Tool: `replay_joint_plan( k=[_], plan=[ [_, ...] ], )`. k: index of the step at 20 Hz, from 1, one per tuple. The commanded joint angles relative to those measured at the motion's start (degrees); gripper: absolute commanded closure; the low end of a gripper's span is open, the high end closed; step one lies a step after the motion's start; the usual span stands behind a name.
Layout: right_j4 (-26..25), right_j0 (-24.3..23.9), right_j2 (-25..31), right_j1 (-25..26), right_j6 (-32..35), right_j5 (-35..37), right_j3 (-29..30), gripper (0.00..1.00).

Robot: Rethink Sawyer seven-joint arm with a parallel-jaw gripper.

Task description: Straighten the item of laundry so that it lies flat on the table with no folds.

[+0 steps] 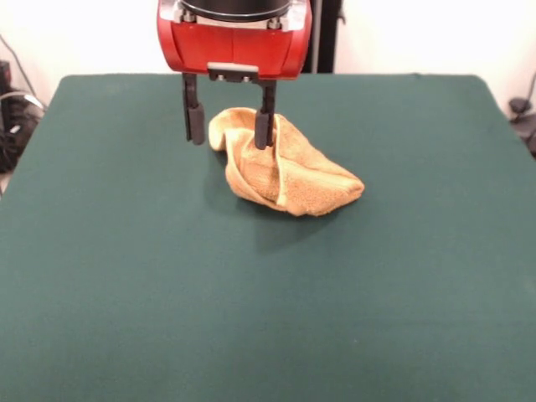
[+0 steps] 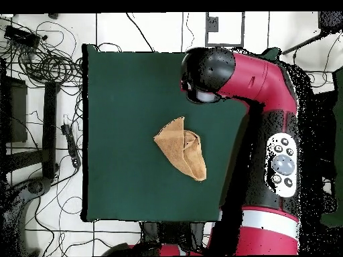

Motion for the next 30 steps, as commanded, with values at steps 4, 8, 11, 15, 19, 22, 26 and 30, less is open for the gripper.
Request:
replay_joint_plan(
  k=[4, 8, 11, 15, 19, 22, 26, 30],
  plan=[
    [1.2, 3.3, 3.9, 1.5, 9.0, -0.8, 7.3, 0.00],
    [1.4, 3.3, 4.2, 1.1, 8.7, -1.4, 8.1, 0.00],
    [1.4, 3.4, 4.3, 1.1, 8.5, -1.8, 8.2, 0.00],
    [1.6, 3.6, 4.3, 1.3, 8.6, -1.3, 7.7, 0.00],
    [1.8, 3.9, 4.3, 1.4, 8.6, -0.8, 7.3, 0.00],
    [1.6, 4.5, 4.0, 1.6, 8.9, 0.2, 6.5, 0.00],
    [1.8, 4.9, 4.0, 2.0, 9.6, 0.3, 5.8, 0.00],
    [1.8, 5.0, 4.0, 1.7, 9.6, -0.2, 6.4, 0.00]
  ],
)
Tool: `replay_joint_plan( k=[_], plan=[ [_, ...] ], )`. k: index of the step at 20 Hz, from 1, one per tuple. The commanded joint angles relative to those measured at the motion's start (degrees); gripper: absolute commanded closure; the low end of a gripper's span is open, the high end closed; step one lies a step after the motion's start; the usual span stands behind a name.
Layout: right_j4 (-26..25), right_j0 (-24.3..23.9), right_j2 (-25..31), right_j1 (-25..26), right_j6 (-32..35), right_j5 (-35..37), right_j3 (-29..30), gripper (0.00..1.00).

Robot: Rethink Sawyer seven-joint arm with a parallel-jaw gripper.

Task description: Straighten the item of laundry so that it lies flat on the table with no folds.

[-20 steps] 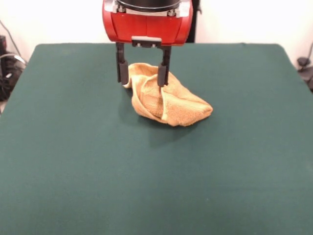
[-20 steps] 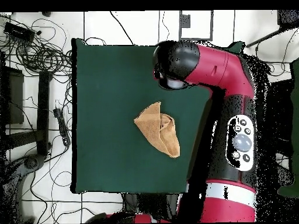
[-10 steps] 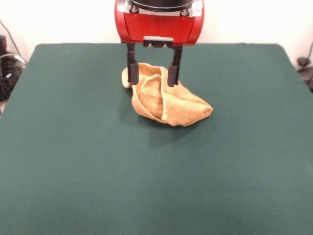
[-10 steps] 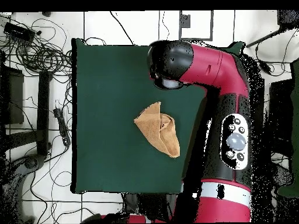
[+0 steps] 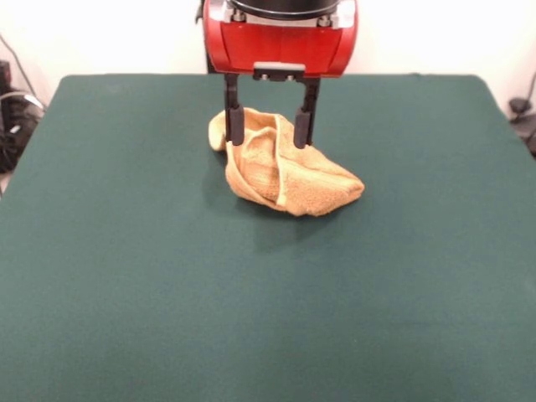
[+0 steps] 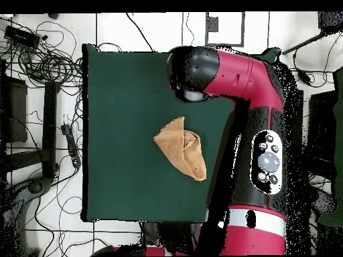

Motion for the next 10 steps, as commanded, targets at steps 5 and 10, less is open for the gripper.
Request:
replay_joint_plan(
  k=[5, 10],
  plan=[
    [0.9, 3.3, 3.6, 2.0, 9.6, 0.4, 5.8, 0.00],
    [1.1, 3.9, 3.2, 2.3, 10.7, 1.3, 4.9, 0.00]
  ],
)
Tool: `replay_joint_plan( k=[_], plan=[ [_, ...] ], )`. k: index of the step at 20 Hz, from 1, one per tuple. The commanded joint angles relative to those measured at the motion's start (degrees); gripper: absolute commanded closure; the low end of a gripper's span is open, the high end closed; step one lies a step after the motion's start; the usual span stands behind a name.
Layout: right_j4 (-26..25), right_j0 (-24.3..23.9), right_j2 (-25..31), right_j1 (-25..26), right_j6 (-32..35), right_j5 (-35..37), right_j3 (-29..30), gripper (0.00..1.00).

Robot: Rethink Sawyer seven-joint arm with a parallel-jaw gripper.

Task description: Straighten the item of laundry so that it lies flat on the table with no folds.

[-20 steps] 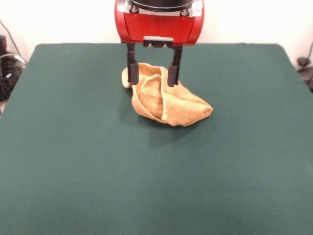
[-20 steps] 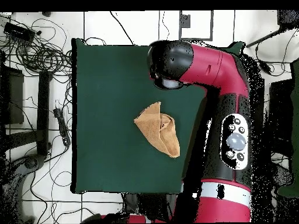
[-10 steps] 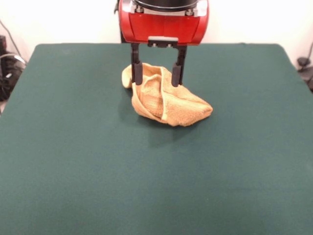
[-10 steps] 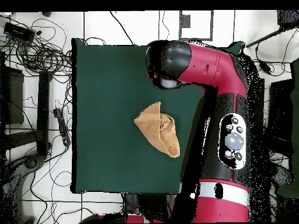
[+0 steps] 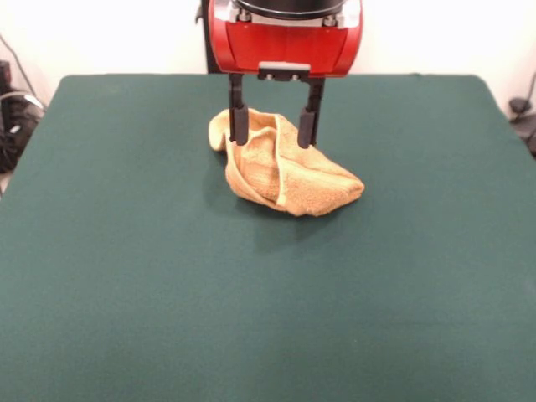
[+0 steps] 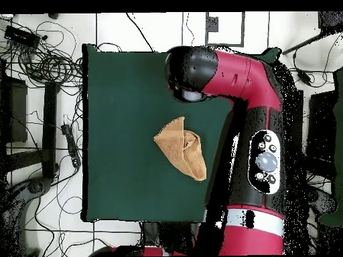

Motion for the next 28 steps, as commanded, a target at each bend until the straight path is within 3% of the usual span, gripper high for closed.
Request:
replay_joint_plan(
  k=[1, 28],
  plan=[
    [1.2, 3.5, 3.4, 2.3, 10.7, 1.4, 4.9, 0.00],
    [2.9, 2.2, 3.0, 2.3, 11.0, 1.2, 5.5, 0.00]
  ],
)
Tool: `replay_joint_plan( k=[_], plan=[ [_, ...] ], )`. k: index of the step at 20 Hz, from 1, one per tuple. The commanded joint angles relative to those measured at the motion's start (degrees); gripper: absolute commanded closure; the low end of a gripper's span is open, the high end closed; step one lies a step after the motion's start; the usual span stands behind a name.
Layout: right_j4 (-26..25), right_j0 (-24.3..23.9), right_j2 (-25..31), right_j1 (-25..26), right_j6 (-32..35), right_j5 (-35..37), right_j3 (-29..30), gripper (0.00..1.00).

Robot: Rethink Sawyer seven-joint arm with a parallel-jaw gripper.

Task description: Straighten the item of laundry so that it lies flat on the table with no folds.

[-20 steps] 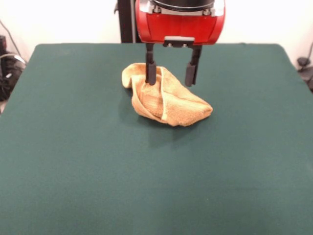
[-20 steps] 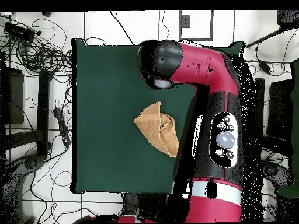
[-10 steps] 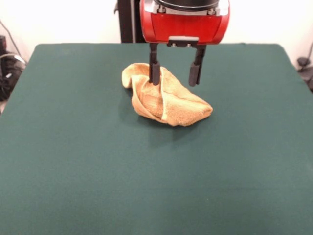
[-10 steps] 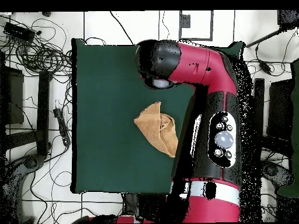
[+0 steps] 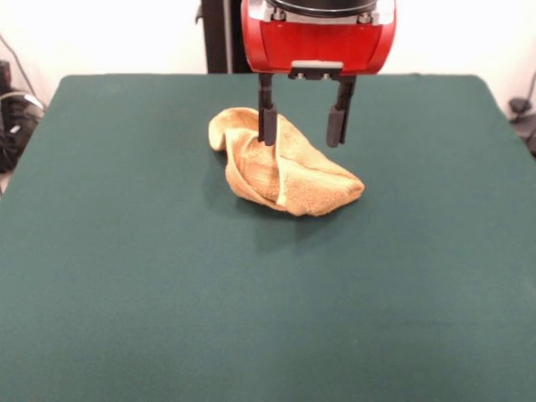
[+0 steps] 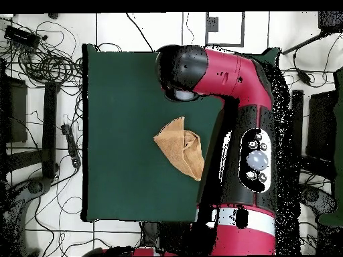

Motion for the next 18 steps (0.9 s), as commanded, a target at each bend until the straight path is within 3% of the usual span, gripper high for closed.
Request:
replay_joint_plan(
  k=[1, 18],
  plan=[
    [1.9, 0.9, 3.0, 2.3, 11.0, 1.3, 5.4, 0.00],
    [1.5, -1.1, 4.1, 1.6, 7.2, 0.5, 6.8, 0.00]
  ],
)
